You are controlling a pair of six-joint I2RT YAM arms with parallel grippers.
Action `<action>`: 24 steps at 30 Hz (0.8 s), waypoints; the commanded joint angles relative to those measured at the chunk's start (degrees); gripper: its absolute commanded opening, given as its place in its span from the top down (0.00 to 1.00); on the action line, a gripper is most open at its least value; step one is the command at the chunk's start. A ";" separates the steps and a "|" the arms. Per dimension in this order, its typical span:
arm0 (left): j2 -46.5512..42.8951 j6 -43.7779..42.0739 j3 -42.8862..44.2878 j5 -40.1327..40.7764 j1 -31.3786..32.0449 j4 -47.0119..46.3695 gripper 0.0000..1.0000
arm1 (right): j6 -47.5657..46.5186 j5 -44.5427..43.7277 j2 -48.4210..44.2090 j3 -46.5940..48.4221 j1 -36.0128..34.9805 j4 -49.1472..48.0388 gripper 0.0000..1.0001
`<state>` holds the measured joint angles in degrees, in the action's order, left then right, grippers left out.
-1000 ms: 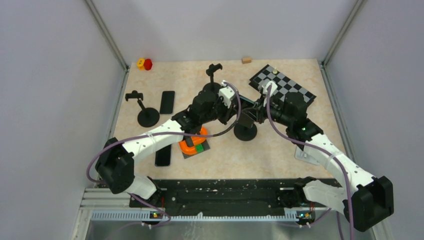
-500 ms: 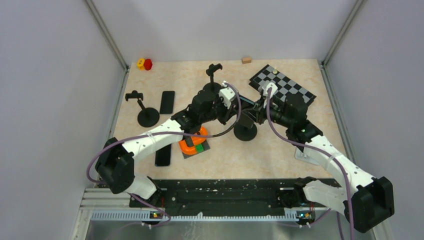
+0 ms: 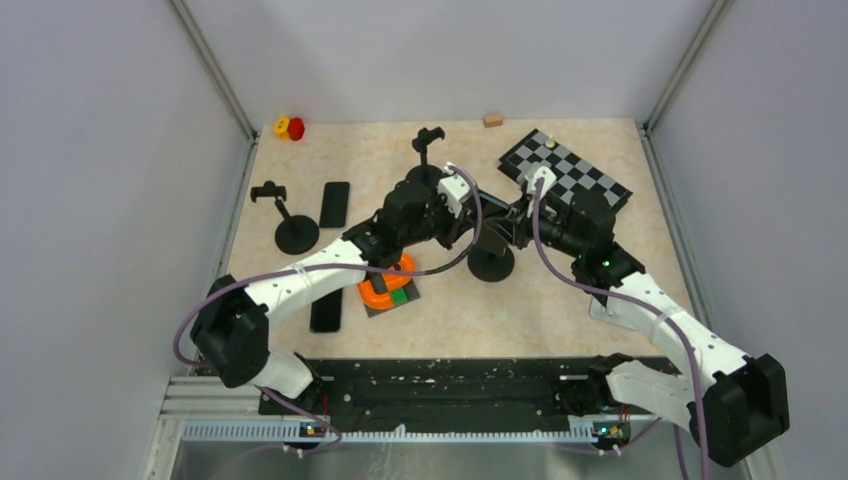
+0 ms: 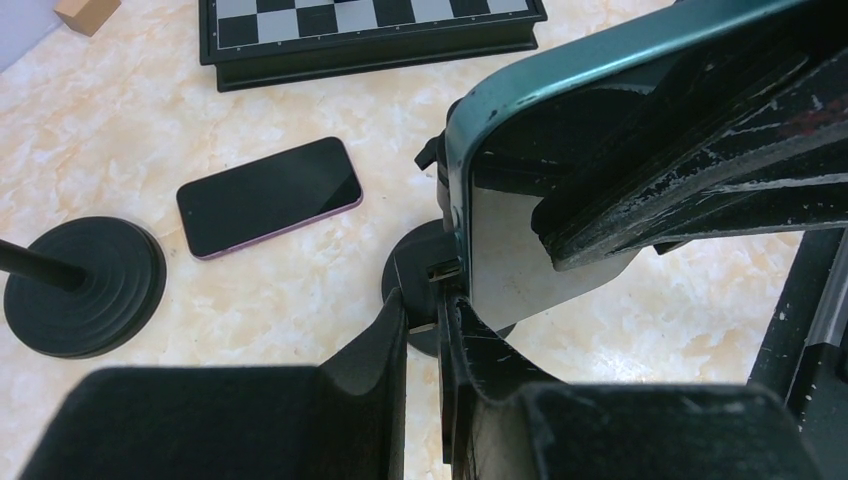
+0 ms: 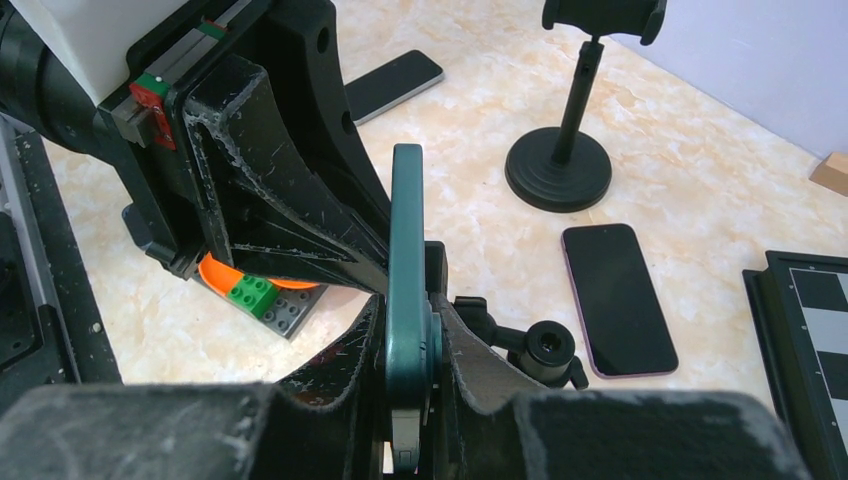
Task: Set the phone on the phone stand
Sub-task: Install the phone on the phone stand.
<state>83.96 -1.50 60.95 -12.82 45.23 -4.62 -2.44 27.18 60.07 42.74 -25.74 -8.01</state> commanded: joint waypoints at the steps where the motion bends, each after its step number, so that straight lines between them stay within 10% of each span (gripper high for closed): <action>1: -1.11 3.52 -0.93 -15.76 4.64 3.71 1.00 | -5.40 -18.41 3.26 -1.18 2.09 -2.99 1.00; 24: -2.08 -4.37 -2.51 -25.12 5.06 4.22 1.00 | -7.50 -13.31 1.66 -4.27 3.55 -7.42 1.00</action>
<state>83.96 -8.86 59.94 -16.60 45.21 -4.80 -3.86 27.94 59.09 39.29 -25.67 -11.16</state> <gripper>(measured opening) 0.166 0.164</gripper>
